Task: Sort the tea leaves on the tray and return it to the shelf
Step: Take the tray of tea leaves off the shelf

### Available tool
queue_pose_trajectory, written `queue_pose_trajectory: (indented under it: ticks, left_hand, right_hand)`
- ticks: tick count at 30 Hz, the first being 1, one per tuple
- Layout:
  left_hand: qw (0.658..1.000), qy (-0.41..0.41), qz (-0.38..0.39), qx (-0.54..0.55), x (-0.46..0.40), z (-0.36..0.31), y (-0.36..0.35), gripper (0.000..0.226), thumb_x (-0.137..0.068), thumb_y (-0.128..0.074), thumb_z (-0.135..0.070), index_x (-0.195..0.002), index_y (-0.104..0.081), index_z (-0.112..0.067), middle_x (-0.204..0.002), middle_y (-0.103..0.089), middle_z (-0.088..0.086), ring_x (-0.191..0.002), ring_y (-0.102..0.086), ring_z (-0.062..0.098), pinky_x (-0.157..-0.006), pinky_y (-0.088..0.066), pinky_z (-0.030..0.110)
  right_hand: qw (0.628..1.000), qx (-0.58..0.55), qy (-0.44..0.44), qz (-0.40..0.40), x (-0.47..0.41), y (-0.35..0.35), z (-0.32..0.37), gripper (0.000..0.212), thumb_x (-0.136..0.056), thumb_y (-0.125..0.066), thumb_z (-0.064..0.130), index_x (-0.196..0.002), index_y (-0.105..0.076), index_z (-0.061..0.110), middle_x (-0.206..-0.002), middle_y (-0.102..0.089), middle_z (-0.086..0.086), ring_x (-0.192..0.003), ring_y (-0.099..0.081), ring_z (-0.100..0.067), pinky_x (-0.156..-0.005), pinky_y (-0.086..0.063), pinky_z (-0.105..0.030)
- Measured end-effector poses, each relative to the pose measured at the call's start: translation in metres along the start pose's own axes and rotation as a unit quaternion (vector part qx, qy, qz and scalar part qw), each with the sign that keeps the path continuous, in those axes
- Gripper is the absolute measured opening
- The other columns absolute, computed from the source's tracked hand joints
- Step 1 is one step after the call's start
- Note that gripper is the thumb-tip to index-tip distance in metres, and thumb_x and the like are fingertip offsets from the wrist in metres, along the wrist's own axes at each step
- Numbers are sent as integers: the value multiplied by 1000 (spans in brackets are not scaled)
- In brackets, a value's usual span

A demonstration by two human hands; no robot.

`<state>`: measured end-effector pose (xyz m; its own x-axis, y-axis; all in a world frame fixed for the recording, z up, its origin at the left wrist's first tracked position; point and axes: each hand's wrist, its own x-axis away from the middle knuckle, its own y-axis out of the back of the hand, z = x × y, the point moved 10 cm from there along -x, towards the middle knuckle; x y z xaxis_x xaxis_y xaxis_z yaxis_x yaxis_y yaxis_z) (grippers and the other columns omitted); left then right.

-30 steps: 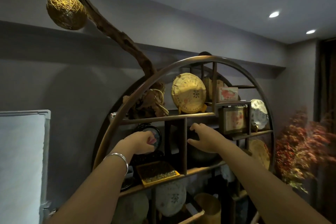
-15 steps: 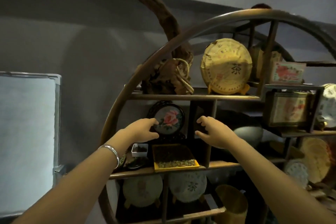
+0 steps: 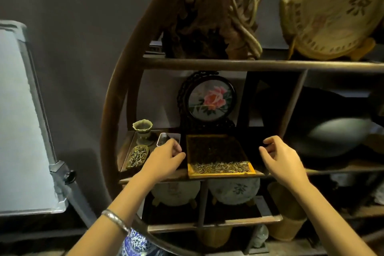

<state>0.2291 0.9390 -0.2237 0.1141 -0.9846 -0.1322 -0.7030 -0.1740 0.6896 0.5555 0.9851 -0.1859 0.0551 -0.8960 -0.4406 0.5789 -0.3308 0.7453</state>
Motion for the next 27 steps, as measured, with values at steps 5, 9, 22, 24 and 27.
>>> queue_pose_trajectory:
  ticks: [5,9,22,24,27]
  left_hand:
    - [996,84,23,24,-1,53,-45,7,-92,-57,-30,-87,-54,-26,-74,-71,-2,-68,-66,12,-67,-50,33]
    - [990,126,34,58,1,81,-75,6,-95,-53,-32,-93,-51,-26,-75,-73,-1,-55,-66,5,-56,-45,26]
    - [972,171,9,160,-7,85,-119,6,-99,-48,-29,-94,-51,-29,-70,-75,-7,-54,-69,12,-60,-50,27]
    - [967,180,-2,181,-6,84,-120,6,-98,-50,-25,-93,-52,-25,-69,-75,-1,-56,-69,14,-64,-55,31]
    - [964,181,-15,194,-1,83,-118,6,-97,-52,-21,-94,-52,-26,-68,-74,2,-57,-69,15,-65,-56,32]
  right_hand:
    - [996,16,-56,64,7,-52,-52,29,-92,-53,37,-114,-52,19,-82,-62,8,-73,-63,-12,-63,-58,-39]
    - [990,54,-85,102,8,-87,-80,28,-96,-44,42,-113,-50,20,-84,-67,-4,-75,-64,-24,-61,-54,-38]
    - [981,-122,-115,96,15,-136,-98,14,-98,-45,25,-97,-59,23,-71,-64,13,-65,-65,-5,-50,-46,-14]
    - [971,-171,-132,102,19,-137,-99,13,-98,-47,22,-100,-60,23,-71,-68,7,-66,-67,-2,-50,-50,-13]
    - [962,-212,-135,111,27,-138,-102,16,-97,-49,21,-110,-58,20,-72,-70,-2,-64,-70,-11,-54,-57,-25]
